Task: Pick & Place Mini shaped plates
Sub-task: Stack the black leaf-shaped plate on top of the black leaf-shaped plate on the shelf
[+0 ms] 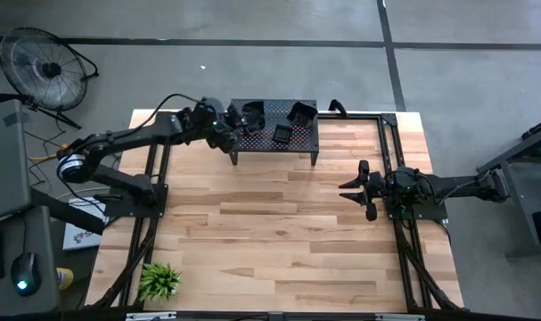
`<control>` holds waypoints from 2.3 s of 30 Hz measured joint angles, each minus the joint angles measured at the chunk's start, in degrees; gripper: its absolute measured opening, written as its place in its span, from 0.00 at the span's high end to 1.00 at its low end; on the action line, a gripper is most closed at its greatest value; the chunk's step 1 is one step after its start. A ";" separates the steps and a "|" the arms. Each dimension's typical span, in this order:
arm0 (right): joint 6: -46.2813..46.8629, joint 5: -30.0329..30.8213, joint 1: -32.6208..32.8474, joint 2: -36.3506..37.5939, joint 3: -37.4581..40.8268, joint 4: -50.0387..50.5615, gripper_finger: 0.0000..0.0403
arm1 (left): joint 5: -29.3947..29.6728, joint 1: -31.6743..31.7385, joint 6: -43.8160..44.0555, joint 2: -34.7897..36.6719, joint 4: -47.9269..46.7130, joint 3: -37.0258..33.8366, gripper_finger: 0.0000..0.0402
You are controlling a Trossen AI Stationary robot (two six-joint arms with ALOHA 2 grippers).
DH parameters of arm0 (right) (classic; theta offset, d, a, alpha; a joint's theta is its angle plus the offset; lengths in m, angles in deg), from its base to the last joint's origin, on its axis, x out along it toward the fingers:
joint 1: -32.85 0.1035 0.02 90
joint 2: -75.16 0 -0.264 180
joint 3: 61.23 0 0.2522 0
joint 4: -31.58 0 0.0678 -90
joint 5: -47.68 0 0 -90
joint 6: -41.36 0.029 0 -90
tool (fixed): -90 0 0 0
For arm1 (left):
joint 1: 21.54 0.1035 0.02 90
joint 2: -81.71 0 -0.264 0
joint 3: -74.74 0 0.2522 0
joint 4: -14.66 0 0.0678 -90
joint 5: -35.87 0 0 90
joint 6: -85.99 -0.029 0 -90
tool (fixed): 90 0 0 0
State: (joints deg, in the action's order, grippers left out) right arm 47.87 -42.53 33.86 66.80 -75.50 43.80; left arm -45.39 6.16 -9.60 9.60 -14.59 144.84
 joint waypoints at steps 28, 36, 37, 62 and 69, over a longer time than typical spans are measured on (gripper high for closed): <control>0.01 0.00 0.01 0.02 0.02 0.00 0.73 | 0.22 -1.18 6.44 -7.82 -24.06 17.16 1.00; 0.00 -0.01 0.01 0.02 0.02 0.00 0.73 | 2.58 -3.80 8.99 -8.09 -24.77 17.14 1.00; 0.00 -0.01 0.01 0.02 0.02 0.00 0.73 | 2.84 -3.78 9.11 -8.37 -24.85 17.16 1.00; 0.00 0.00 0.02 0.02 0.02 0.00 0.73 | 4.36 -3.72 8.81 -12.17 -24.98 17.09 1.00; 0.04 -0.02 0.02 0.02 0.00 -0.02 0.73 | 5.97 -3.72 8.86 -12.17 -24.95 17.09 0.94</control>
State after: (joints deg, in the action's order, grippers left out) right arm 47.91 -42.55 33.88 66.82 -75.50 43.79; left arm -39.42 2.45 -0.74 -2.56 -39.55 161.93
